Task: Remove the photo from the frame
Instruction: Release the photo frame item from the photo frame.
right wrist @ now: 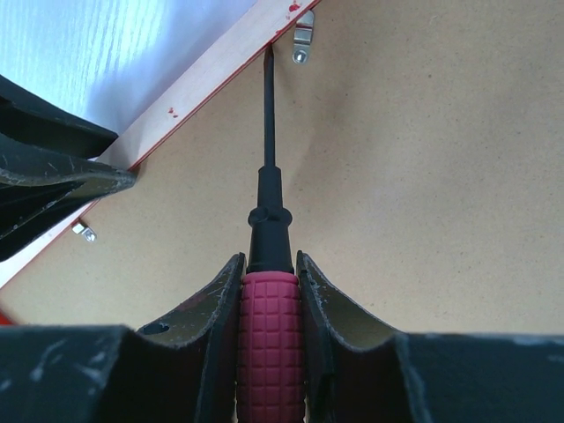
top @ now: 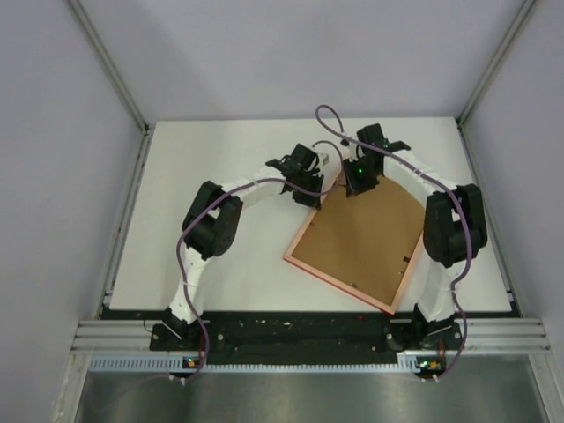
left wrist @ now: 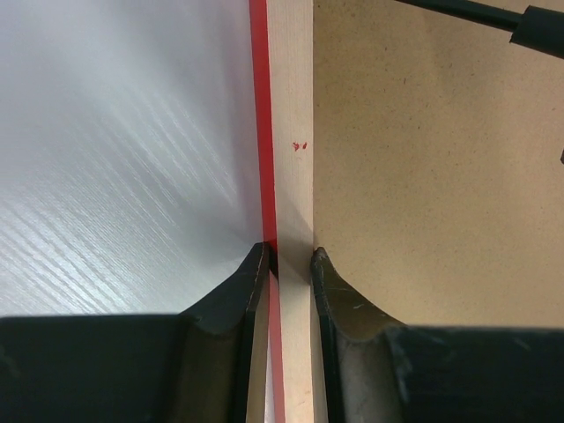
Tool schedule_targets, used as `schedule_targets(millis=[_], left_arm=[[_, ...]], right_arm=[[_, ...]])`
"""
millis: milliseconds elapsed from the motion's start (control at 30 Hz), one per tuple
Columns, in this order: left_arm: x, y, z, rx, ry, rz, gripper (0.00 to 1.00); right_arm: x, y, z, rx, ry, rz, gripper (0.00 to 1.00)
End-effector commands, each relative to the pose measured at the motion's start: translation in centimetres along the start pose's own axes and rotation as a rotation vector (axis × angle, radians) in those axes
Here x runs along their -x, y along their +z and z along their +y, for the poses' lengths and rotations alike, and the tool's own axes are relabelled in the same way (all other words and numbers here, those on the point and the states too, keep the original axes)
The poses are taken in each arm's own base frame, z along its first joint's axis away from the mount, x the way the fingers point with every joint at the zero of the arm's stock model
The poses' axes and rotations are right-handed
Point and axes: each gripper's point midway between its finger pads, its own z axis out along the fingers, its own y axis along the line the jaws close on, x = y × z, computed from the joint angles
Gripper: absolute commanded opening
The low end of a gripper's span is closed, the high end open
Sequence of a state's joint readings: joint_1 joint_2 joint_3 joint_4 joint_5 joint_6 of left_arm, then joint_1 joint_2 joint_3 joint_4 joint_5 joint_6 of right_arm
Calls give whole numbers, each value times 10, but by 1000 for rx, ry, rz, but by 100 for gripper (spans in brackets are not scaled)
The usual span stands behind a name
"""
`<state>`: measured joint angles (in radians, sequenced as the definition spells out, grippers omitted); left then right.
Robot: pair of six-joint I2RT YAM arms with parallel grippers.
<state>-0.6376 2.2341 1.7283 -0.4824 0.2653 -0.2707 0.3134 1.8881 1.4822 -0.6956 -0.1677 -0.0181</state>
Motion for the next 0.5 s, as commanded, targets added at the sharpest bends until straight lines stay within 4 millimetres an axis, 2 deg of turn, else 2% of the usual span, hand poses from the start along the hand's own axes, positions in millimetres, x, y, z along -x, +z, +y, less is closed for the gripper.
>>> schedule_targets(millis=[0, 200, 467], left_arm=[[-33, 6, 15, 48, -14, 96, 0], [-36, 5, 17, 57, -20, 101, 0], [-38, 2, 19, 76, -23, 100, 0]], right_arm=[[27, 3, -14, -109, -13, -67, 0], [33, 1, -27, -189, 34, -91, 0], [36, -4, -27, -142, 85, -112, 0]])
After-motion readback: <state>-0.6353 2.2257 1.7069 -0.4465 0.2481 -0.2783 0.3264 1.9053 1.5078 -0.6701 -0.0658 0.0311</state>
